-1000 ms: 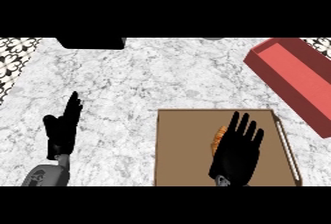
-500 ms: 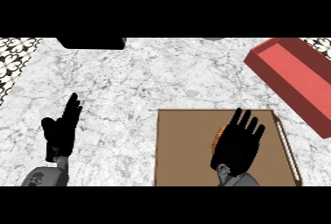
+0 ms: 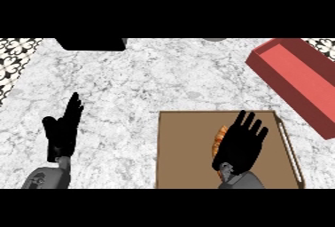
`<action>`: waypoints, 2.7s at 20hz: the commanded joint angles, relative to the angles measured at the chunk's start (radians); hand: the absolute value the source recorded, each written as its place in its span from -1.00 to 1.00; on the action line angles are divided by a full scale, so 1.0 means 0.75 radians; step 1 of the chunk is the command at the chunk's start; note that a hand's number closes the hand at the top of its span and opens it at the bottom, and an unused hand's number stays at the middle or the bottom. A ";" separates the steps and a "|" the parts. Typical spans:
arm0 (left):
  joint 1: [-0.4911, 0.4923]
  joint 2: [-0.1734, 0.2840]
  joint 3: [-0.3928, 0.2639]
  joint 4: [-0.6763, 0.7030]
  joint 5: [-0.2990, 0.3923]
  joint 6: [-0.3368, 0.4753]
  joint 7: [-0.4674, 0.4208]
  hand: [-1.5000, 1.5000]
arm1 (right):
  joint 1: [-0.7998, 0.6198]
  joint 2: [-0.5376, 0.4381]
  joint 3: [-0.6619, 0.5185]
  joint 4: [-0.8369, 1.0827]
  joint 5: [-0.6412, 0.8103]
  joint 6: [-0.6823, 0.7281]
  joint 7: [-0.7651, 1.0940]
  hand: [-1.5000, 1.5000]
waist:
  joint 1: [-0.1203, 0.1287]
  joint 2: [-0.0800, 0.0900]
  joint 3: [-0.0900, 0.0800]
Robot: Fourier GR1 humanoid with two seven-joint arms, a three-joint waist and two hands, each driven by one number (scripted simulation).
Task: Pick the croissant from the tray and place it in the cardboard box
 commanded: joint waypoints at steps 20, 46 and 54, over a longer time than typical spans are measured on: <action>0.028 0.009 0.026 -0.012 0.003 -0.047 -0.003 0.00 | -0.081 0.013 -0.020 0.240 -0.061 -0.073 0.322 -1.00 | 0.004 0.003 0.003; -0.002 -0.070 0.048 0.011 -0.073 -0.008 0.016 0.00 | -0.665 -0.048 -0.397 0.729 -0.407 -0.264 -0.562 1.00 | -0.014 0.004 0.003; 0.026 -0.056 0.071 0.012 -0.059 -0.047 -0.011 0.00 | -0.808 -0.052 -0.354 0.351 -0.326 -0.145 -0.377 1.00 | -0.031 -0.005 0.002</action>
